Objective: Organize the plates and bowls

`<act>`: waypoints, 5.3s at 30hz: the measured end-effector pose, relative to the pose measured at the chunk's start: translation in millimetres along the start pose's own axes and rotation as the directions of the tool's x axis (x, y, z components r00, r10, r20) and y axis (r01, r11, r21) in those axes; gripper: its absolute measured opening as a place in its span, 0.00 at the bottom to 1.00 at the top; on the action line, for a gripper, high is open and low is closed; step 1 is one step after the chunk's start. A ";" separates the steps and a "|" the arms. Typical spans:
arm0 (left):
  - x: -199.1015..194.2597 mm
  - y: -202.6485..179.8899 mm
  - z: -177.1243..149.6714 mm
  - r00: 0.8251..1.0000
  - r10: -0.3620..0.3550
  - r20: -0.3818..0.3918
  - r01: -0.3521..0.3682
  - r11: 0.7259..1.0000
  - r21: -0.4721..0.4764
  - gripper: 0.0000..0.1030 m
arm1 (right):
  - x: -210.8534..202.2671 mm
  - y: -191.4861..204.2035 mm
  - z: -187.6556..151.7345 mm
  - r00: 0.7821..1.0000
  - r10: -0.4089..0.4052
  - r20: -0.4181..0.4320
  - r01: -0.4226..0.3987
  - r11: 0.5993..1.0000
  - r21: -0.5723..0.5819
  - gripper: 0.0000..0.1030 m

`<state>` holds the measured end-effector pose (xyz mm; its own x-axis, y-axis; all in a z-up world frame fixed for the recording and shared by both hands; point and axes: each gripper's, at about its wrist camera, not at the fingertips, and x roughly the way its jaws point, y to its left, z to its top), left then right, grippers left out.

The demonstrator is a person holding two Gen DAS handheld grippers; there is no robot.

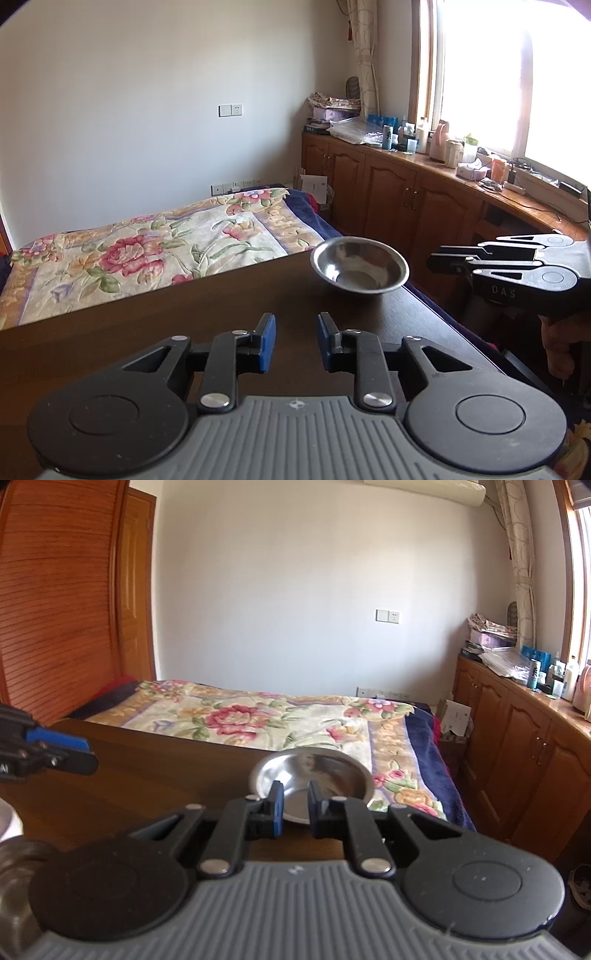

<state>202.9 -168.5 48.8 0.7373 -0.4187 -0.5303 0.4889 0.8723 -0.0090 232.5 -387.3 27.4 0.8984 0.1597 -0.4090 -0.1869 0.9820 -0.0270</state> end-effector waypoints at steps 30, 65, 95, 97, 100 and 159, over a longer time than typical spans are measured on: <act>134.6 -22.3 42.7 0.987 -0.064 -0.148 0.072 0.996 0.050 0.46 | 76.2 -62.4 -15.4 0.997 0.028 -0.078 -0.013 0.982 0.188 0.43; 156.5 -19.5 54.0 0.971 -0.107 -0.216 0.102 0.994 -0.036 0.22 | 73.9 -58.8 -12.6 0.992 0.085 -0.097 -0.060 0.970 0.236 0.26; 21.9 -12.2 44.1 0.992 -0.110 -0.067 0.110 0.994 -0.004 0.22 | -5.0 -7.5 10.2 0.996 0.086 -0.004 -0.084 0.980 0.183 0.26; 11.5 -11.3 38.9 0.992 -0.111 -0.060 0.110 0.994 -0.005 0.22 | -11.5 -1.6 8.9 0.996 0.087 -0.001 -0.086 0.980 0.179 0.26; -4.1 -9.0 30.4 0.992 -0.112 -0.050 0.112 0.994 -0.007 0.22 | -21.2 7.0 5.9 0.996 0.090 0.004 -0.089 0.981 0.173 0.26; -93.3 4.8 -107.4 0.994 -0.085 -0.063 0.081 0.995 -0.056 0.26 | -85.0 115.6 -60.6 0.987 0.145 -0.067 -0.143 0.989 0.033 0.26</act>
<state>86.4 -98.1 7.2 0.6623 -0.4743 -0.5800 0.5203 0.8482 -0.0996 110.5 -293.5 3.7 0.8332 0.2932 -0.4689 -0.3000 0.9519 0.0621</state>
